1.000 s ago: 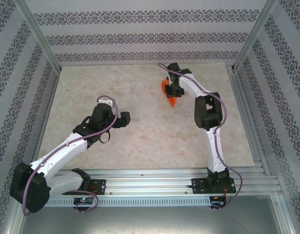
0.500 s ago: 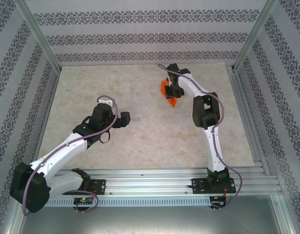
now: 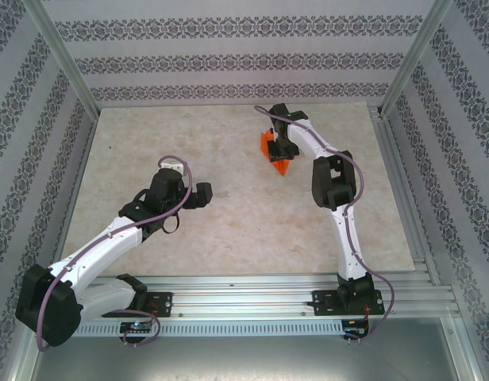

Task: Fold a paper plane with a square sheet of paper (fold left side to right side)
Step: Place the paper plane at the top-center of the table.

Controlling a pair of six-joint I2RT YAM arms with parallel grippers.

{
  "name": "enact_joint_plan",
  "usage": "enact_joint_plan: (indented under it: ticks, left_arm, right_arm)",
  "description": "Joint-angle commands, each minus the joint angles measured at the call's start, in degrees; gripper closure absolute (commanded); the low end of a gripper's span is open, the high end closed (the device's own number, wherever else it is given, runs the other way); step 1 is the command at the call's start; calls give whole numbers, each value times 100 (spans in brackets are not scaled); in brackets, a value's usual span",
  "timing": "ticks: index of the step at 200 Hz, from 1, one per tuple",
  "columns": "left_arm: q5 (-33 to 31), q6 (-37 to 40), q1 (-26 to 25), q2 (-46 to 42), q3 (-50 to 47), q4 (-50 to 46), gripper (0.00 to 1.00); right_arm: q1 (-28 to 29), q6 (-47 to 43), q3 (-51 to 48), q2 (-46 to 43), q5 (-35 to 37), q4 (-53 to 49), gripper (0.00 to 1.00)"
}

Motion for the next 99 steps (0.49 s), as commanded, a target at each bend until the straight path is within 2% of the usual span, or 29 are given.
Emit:
enact_joint_plan:
  ticks: [1,24,51,99]
  left_arm:
    - [-129,41,69,-43,38,-114,0]
    - [-224,6,65,-43,94,-152,0]
    - [-563,-88,69,-76,190,-268,0]
    - [-1793,-341,255,-311,258,-483,0]
  right_arm:
    - [164,-8,133,-732,251,-183,60]
    - [287,8,-93,-1281,471,-248,56]
    - [408,49,-820,-2233,774,-75,51]
    - [354,146,-3308,-4546,1078,1079,45]
